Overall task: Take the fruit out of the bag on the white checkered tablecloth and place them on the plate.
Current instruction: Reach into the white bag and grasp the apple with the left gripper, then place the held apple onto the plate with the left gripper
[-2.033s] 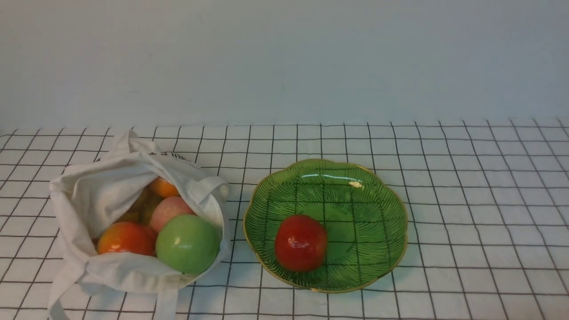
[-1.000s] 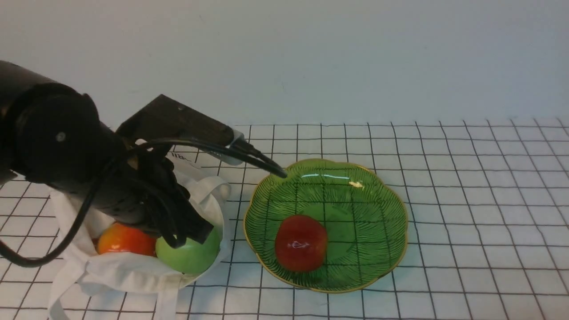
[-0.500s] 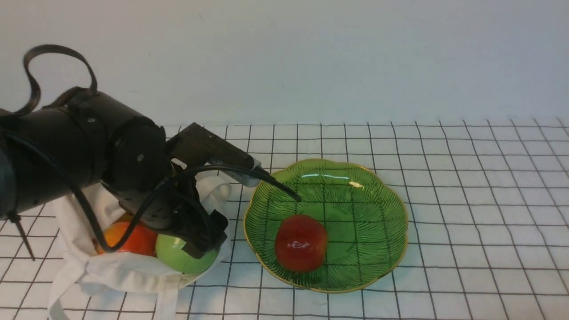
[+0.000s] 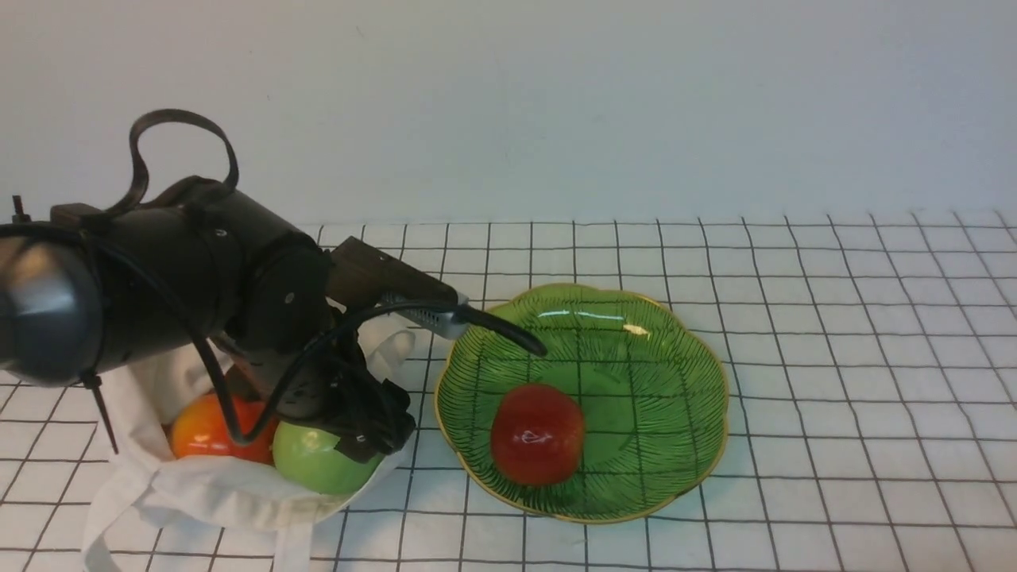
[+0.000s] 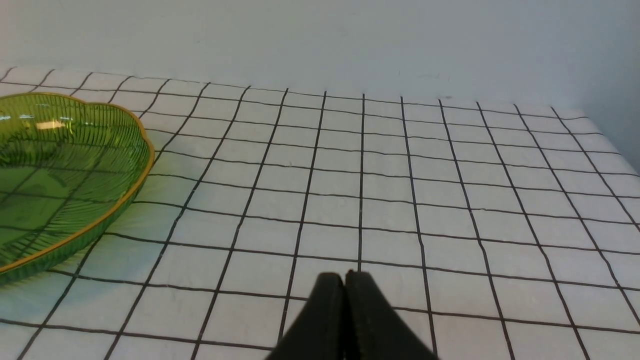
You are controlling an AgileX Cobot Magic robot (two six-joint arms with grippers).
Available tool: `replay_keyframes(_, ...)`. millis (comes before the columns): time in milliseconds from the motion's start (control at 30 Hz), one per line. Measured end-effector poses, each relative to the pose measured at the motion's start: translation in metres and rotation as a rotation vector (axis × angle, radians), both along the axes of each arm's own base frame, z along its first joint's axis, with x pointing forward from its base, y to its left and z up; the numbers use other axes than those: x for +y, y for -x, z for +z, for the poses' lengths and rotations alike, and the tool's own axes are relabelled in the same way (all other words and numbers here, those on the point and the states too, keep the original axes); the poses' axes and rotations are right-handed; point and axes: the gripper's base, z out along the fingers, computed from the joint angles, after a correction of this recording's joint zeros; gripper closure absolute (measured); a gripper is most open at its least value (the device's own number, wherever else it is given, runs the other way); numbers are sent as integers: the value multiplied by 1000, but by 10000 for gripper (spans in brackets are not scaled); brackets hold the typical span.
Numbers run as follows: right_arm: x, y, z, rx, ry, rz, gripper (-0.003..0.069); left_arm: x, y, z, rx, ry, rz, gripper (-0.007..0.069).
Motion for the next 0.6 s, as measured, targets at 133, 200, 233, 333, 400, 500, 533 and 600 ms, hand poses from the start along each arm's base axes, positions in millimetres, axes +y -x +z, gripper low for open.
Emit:
replay_keyframes(133, 0, 0, 0, 0, 0, 0, 673, 3, 4, 20, -21, 3, 9, 38)
replay_keyframes(200, 0, 0, 0, 0, 0, 0, 673, 5, 9, 42, -66, 27, 12, 38)
replay_keyframes(233, 0, 0, 0, 0, 0, 0, 673, 6, 11, 50, -87, 43, 15, 38)
replay_keyframes(333, 0, 0, 0, 0, 0, 0, 673, 5, 20, 77, -149, 138, 18, 38)
replay_keyframes(400, 0, 0, 0, 0, 0, 0, 673, 0, 26, 89, -178, 212, -5, 38)
replay_keyframes(500, 0, 0, 0, 0, 0, 0, 673, -28, 34, 100, -230, 382, -122, 38)
replay_keyframes(533, 0, 0, 0, 0, 0, 0, 673, -37, 35, 100, -243, 416, -162, 38)
replay_keyframes(600, 0, 0, 0, 0, 0, 0, 673, -54, 36, 97, -252, 475, -208, 38)
